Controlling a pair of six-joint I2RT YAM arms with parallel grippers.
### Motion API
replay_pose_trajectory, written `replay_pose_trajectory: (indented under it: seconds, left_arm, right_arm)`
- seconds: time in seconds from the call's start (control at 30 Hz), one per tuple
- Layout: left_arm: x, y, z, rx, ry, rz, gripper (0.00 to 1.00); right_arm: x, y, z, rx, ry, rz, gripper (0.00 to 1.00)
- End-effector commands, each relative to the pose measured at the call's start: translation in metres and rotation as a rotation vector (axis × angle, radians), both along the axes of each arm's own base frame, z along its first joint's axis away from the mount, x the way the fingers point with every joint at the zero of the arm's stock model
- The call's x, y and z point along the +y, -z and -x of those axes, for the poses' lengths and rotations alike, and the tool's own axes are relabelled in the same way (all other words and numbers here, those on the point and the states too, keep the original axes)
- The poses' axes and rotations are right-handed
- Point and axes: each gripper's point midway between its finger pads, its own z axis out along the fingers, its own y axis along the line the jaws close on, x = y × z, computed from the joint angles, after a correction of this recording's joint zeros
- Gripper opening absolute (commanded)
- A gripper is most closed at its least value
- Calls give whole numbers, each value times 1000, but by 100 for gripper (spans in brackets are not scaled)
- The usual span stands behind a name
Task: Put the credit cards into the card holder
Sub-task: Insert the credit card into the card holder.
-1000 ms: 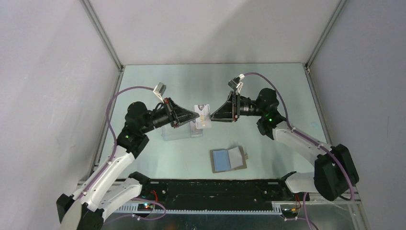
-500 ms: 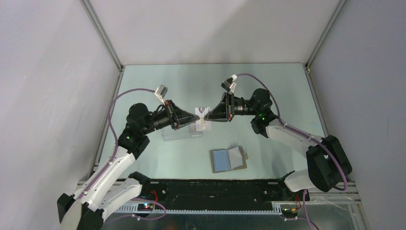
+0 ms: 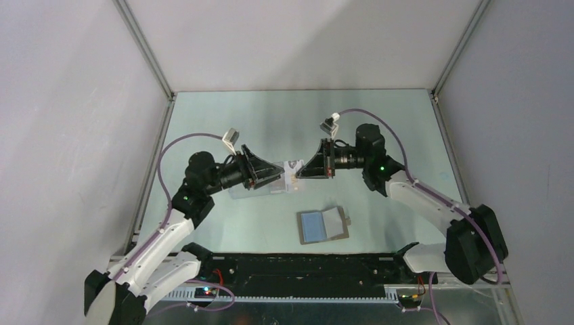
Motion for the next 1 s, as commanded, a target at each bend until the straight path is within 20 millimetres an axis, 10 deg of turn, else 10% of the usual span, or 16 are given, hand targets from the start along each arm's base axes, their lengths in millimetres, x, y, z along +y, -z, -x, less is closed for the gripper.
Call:
replay_pose_trajectory:
  seconds: [0.0,0.37,0.97]
  left_arm:
    - [2,21,0,29,-31,-13,65]
    - [-21,135,6,221,-98,-239,46]
    - [-32,233,18,403,-130,-502,9]
  right_arm:
    - [-36,36,-3,-95,101,224,0]
    - [-107,134,10,5,214,430,0]
    - [-103,205,9,67,223,543,0]
